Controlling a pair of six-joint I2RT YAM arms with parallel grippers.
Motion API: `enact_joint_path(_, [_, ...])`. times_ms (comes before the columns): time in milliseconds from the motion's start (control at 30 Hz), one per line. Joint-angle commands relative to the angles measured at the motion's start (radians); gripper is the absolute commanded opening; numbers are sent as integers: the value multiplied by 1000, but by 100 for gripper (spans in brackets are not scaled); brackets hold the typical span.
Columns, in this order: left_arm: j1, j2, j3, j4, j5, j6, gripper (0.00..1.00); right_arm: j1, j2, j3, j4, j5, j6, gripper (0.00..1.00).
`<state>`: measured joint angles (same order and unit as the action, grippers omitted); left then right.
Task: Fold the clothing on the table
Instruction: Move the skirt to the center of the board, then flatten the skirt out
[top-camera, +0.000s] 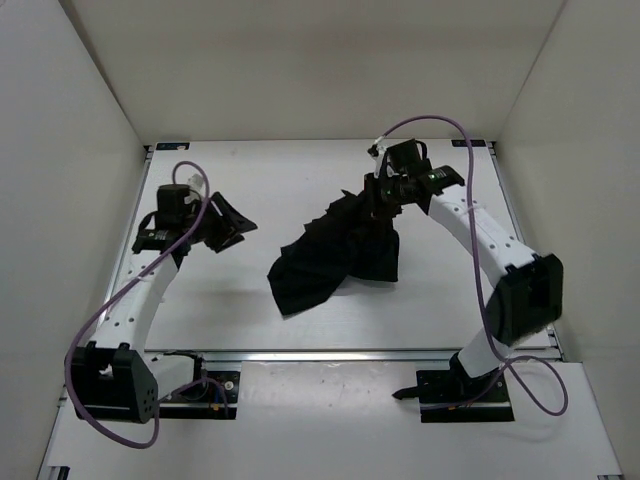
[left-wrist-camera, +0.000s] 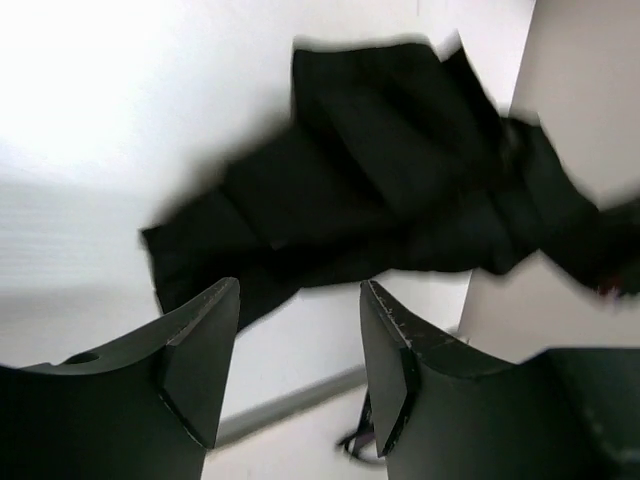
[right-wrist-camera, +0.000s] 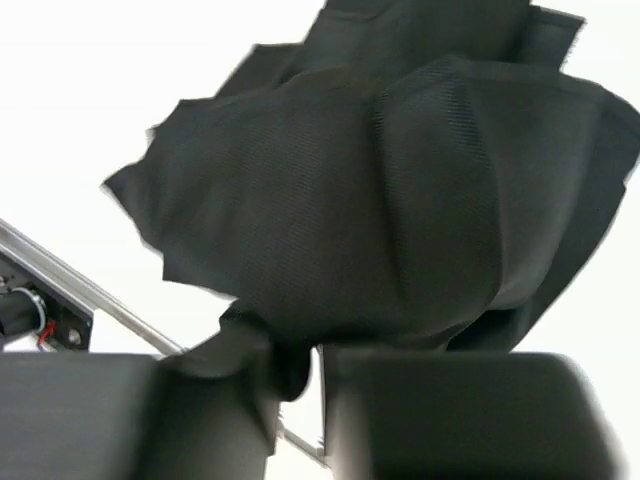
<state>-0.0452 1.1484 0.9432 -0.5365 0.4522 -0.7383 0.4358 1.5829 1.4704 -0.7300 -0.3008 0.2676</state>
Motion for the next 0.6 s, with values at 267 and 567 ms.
enact_joint_path(267, [-390,134,-78,124,-75,-47,98,-67,253,257,-160,157,-53,63])
enact_joint_path(567, [-482,342,-43,207,-75,-55,99,-297,-170,-355,197,54,140,60])
